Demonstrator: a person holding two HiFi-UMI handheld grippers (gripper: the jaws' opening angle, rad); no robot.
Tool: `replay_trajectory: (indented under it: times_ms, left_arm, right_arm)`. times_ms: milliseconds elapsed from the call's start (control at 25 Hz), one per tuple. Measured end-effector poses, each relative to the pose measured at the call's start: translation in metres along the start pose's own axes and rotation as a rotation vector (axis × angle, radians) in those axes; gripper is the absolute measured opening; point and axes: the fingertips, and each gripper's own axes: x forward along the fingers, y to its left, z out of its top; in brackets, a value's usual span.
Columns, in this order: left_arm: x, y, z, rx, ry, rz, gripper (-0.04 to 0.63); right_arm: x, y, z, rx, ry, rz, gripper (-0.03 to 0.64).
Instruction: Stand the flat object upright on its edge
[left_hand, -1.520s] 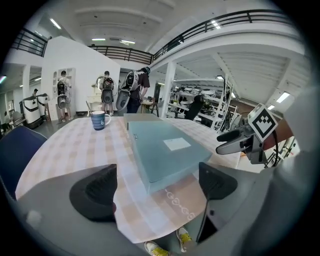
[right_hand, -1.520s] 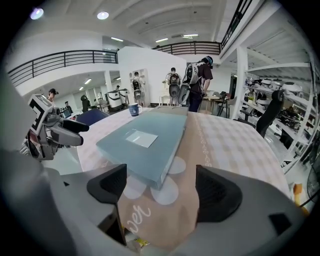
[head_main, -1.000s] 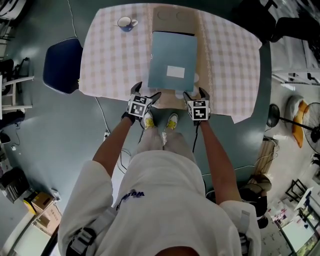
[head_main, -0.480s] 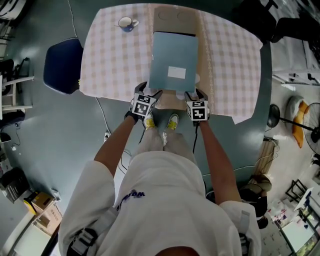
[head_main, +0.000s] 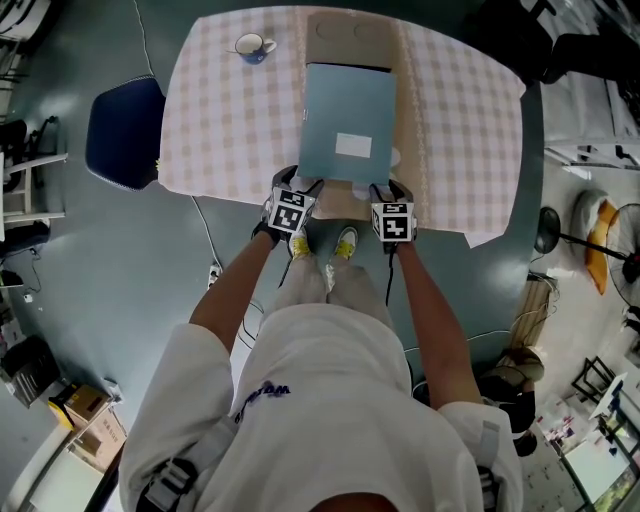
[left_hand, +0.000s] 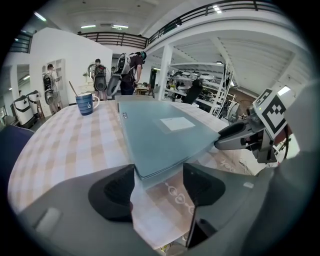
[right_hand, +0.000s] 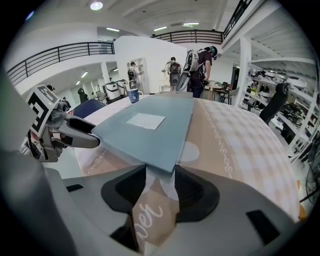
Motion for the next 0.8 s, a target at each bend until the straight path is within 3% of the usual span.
replay_trajectory:
  times_ms: [800]
  left_arm:
    - [-0.018,-0.002,0.014,-0.002,-0.019,0.006,0.304]
  right_arm:
    - [-0.02,0.004,0.015,-0.028,-0.028,0.008,0.163]
